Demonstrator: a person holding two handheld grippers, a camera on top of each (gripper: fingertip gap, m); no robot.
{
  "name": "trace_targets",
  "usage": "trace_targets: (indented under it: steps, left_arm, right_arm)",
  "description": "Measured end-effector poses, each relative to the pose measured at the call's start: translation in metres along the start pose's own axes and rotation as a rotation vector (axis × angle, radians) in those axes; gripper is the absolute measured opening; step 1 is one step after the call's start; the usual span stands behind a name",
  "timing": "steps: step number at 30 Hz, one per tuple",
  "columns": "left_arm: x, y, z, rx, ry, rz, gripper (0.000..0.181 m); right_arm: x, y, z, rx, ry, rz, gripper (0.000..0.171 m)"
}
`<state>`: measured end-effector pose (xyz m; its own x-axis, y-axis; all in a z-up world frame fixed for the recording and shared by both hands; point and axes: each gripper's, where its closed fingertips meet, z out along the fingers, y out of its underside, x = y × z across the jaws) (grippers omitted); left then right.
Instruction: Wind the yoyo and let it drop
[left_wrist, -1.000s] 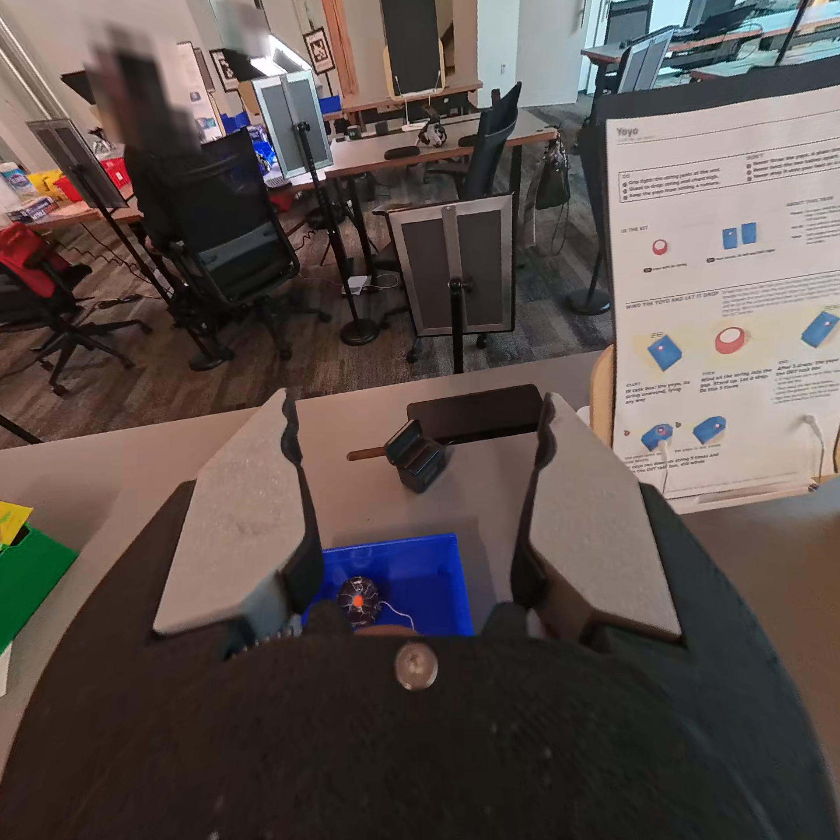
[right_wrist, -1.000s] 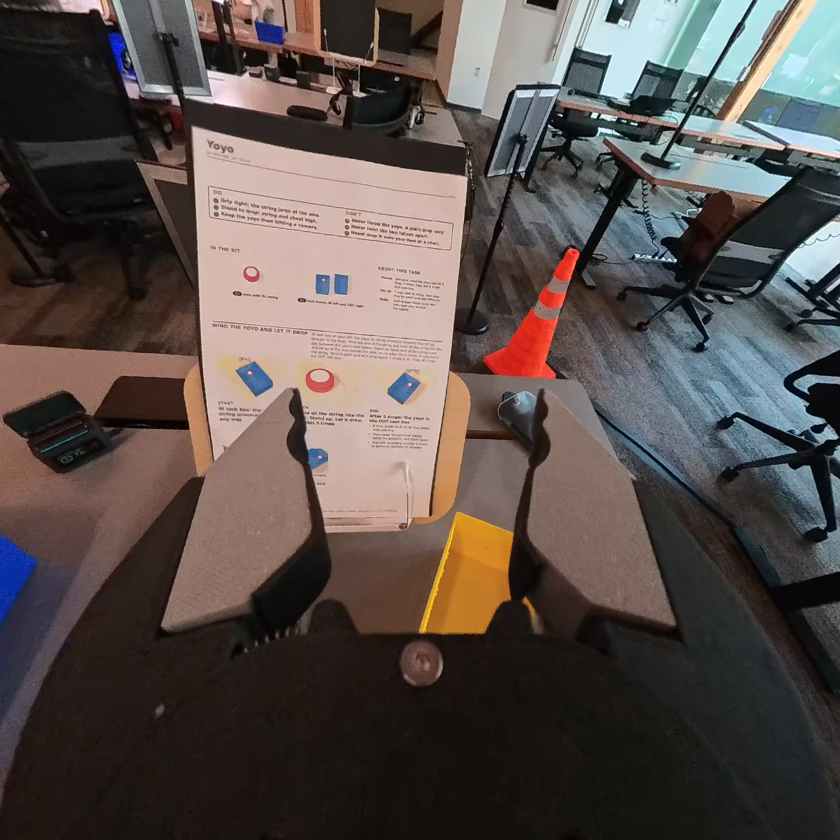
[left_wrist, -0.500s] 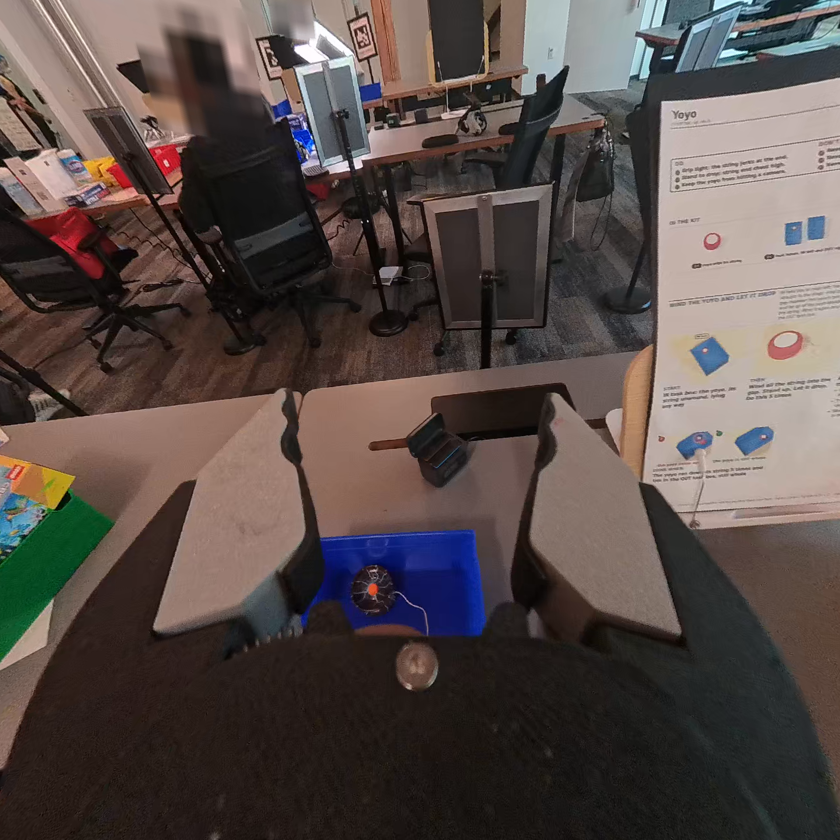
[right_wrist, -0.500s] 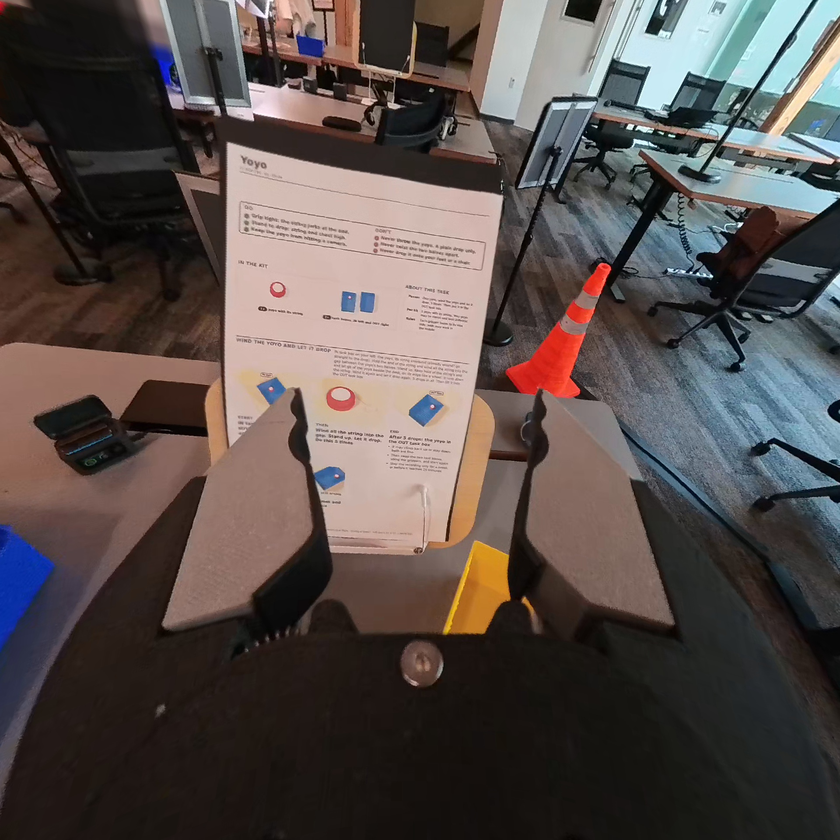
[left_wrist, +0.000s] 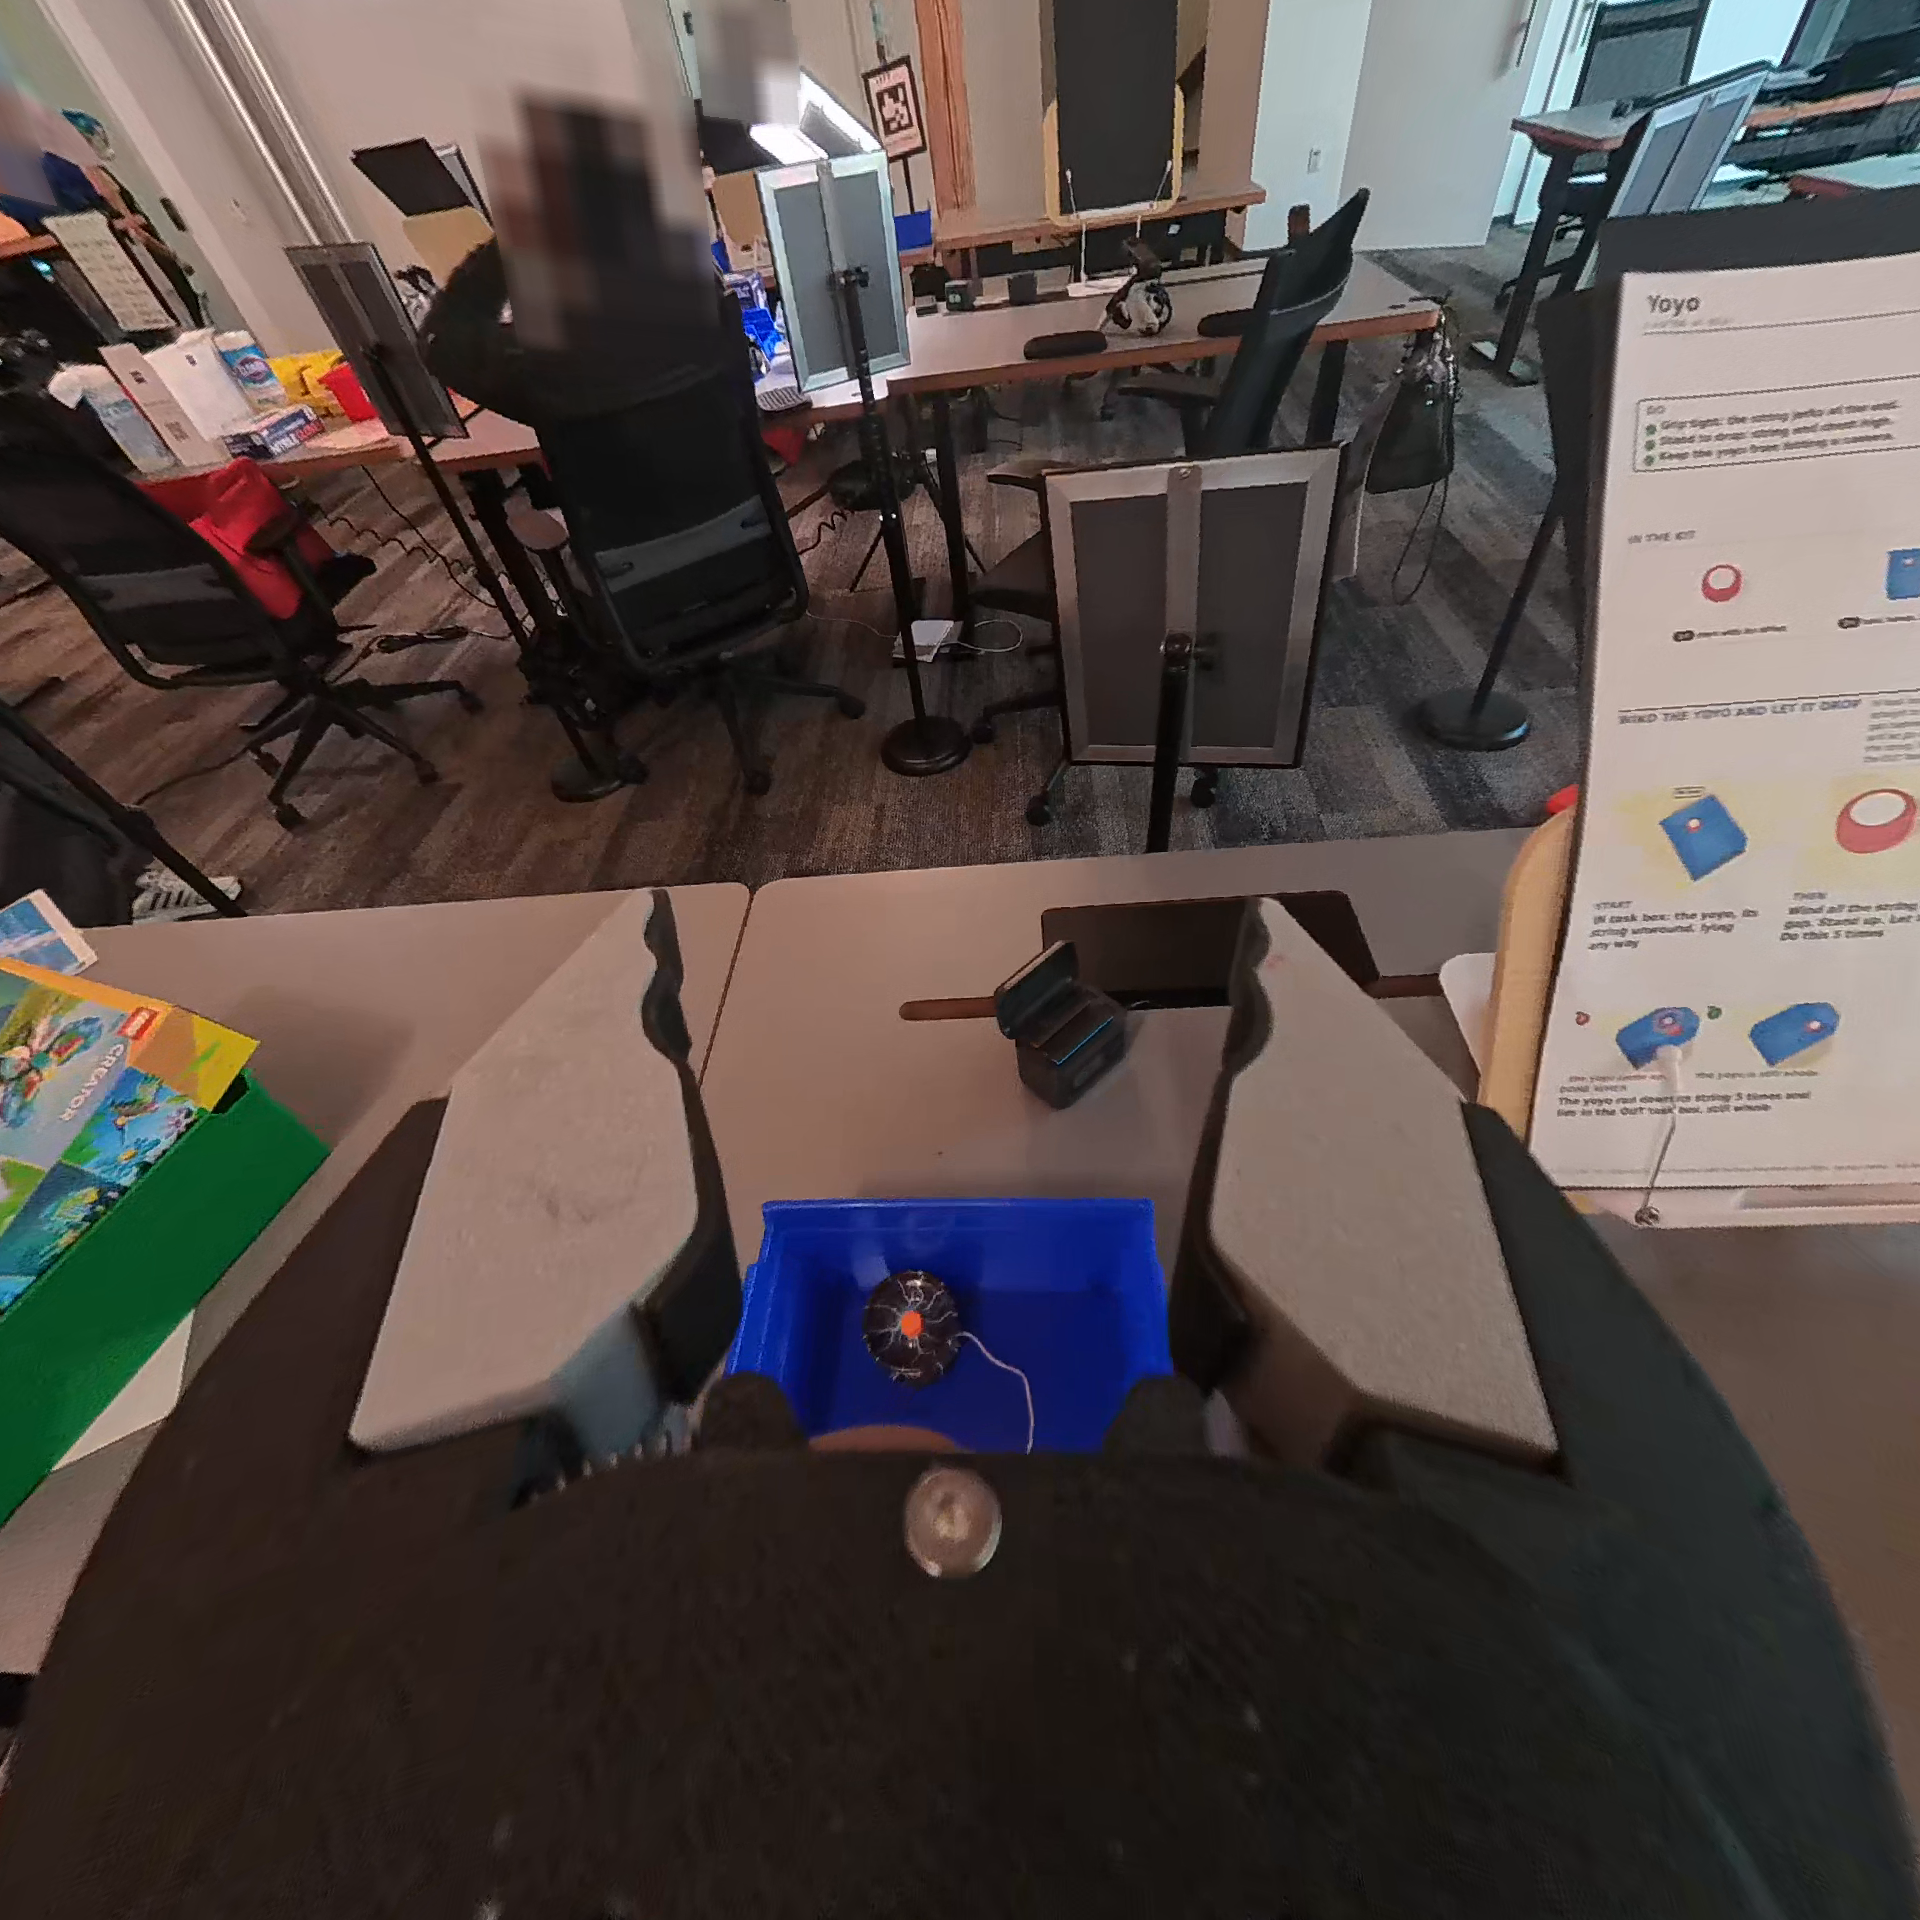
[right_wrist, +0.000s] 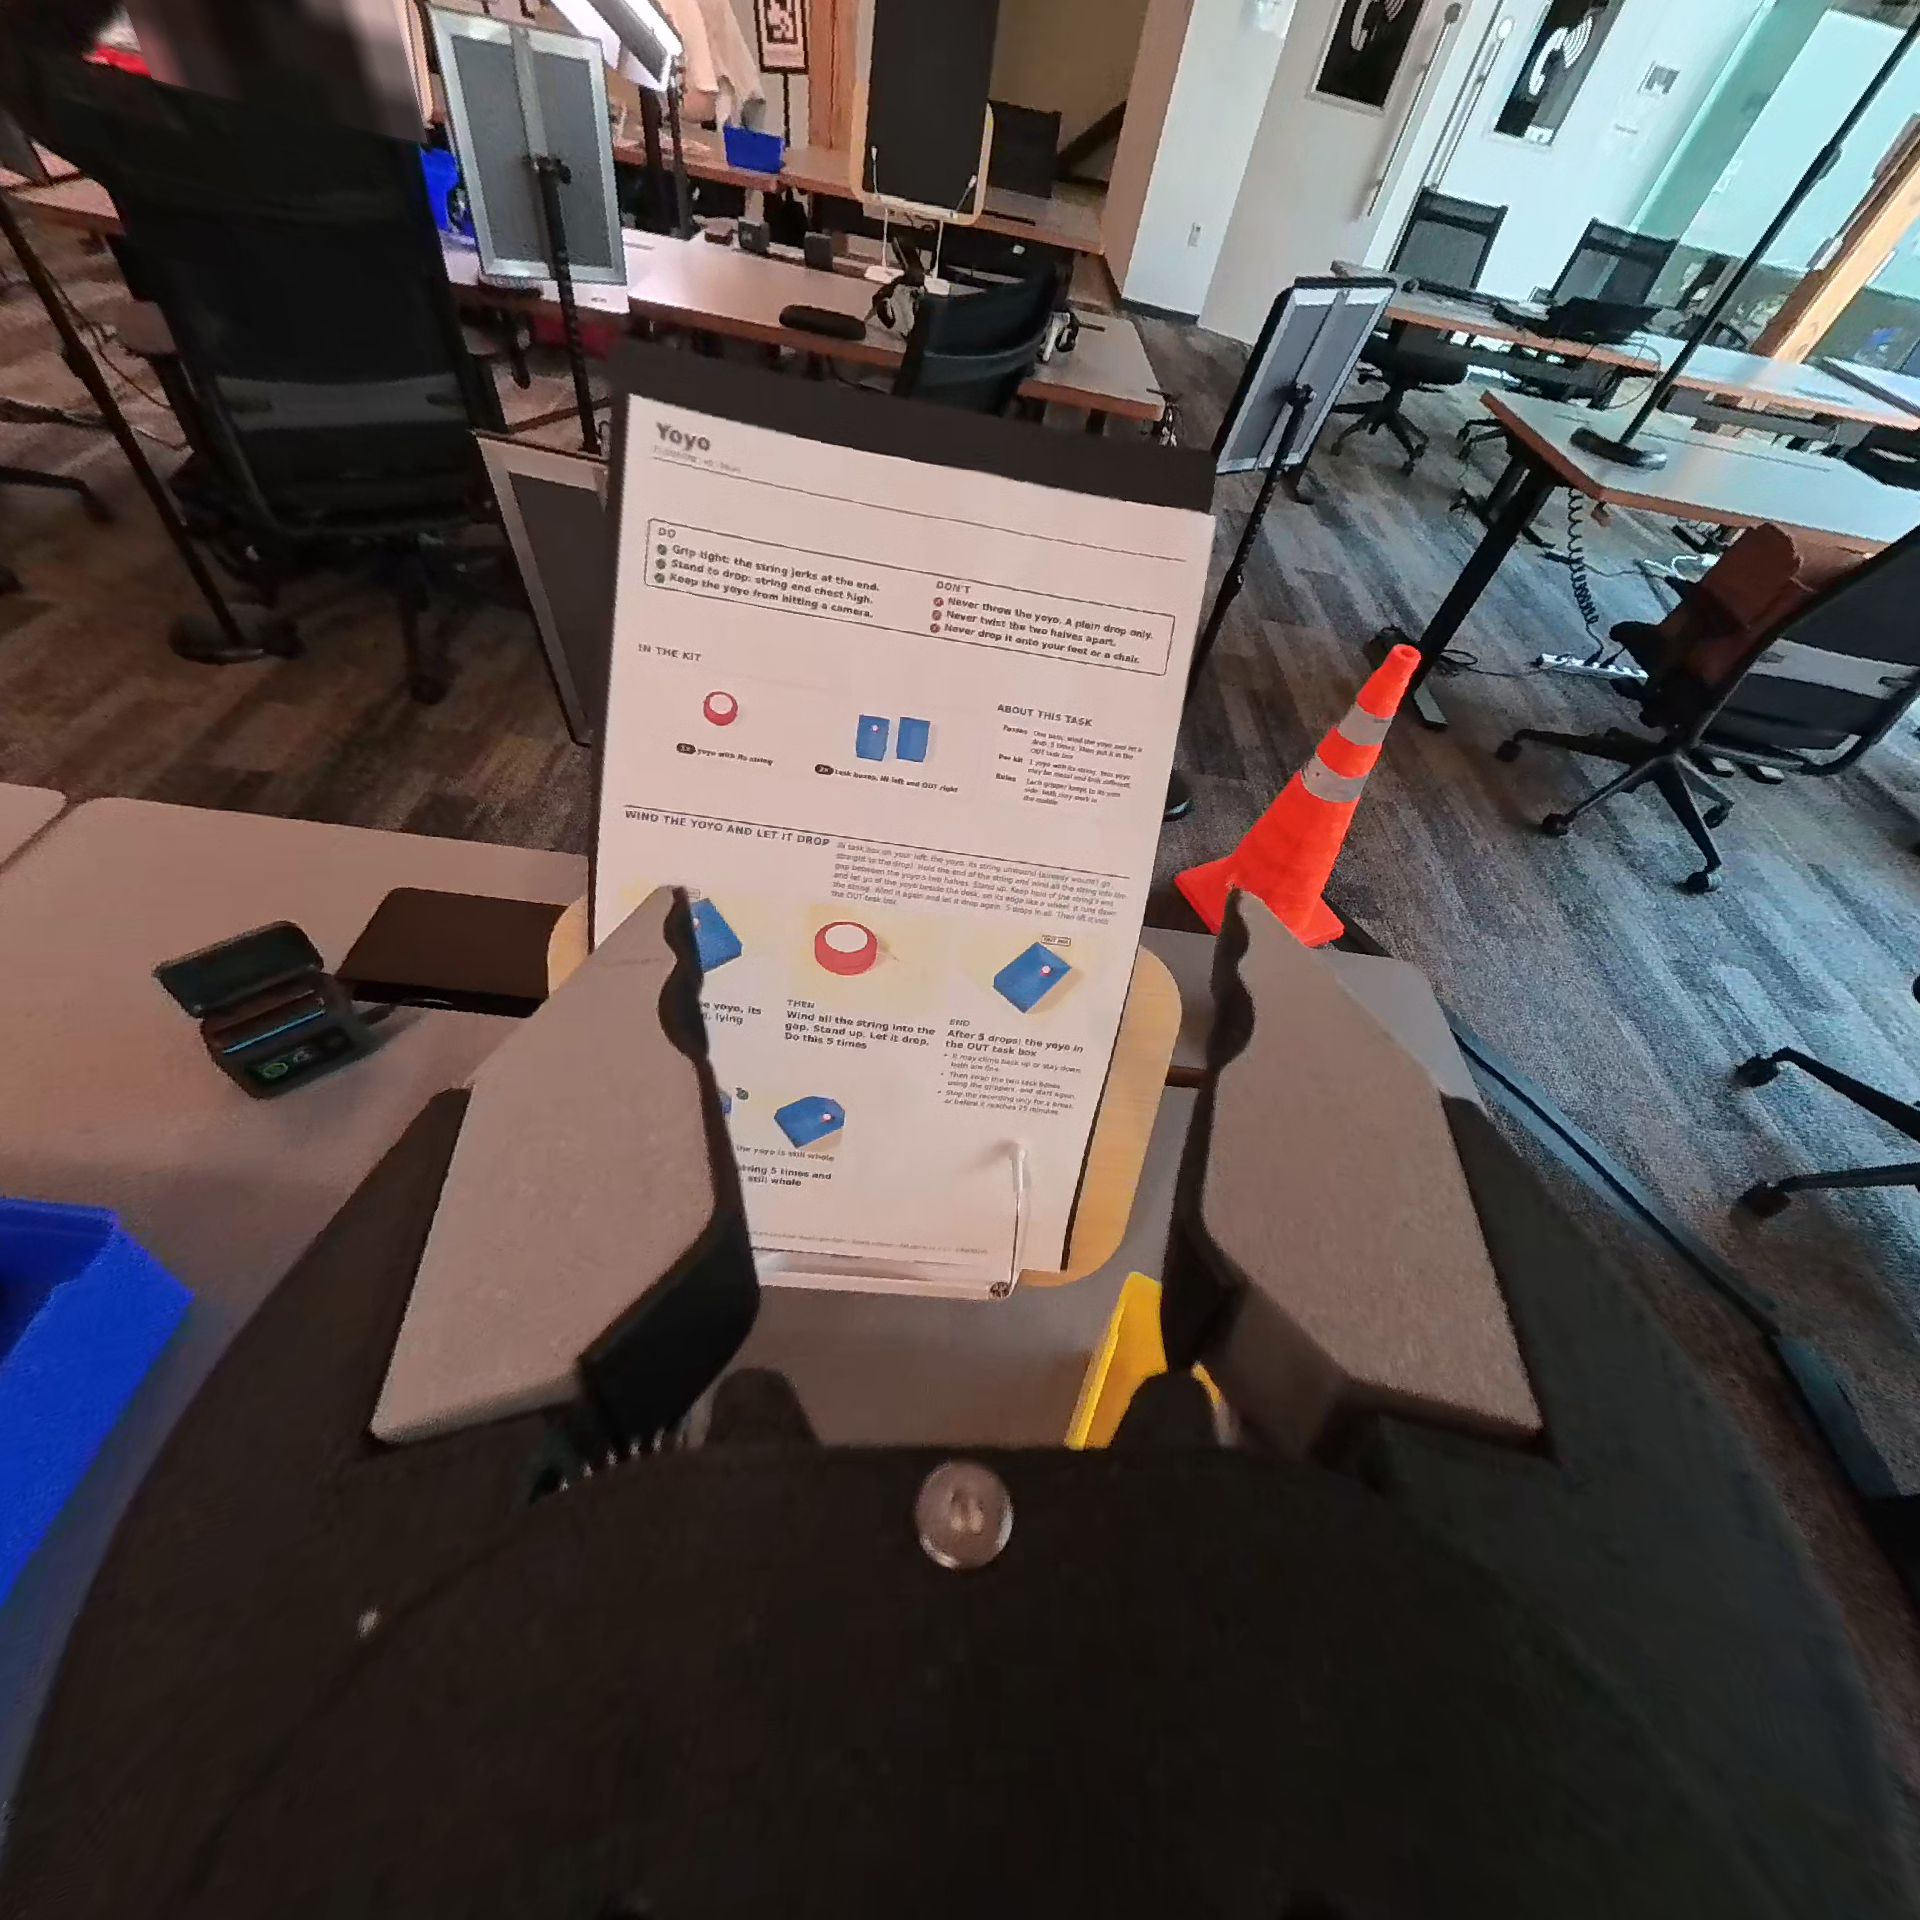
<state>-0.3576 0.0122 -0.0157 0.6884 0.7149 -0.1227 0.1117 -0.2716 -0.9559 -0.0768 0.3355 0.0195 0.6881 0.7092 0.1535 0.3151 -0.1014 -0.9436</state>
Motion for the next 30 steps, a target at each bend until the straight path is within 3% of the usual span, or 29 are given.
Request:
trace_targets:
  steps: [24,27,30]
  left_arm:
    - [0.019,0.013,-0.001,-0.019,0.068,0.008,0.104]
    - [0.023,0.027,0.000,-0.042,0.074,0.001,0.104]
    - [0.029,0.060,-0.005,-0.116,0.088,-0.007,0.104]
  right_arm:
    - [0.017,0.027,-0.024,-0.049,0.059,-0.002,0.094]
    - [0.018,0.048,-0.022,-0.084,0.055,-0.009,0.094]
    - [0.016,0.105,-0.023,-0.187,0.013,0.023,0.093]
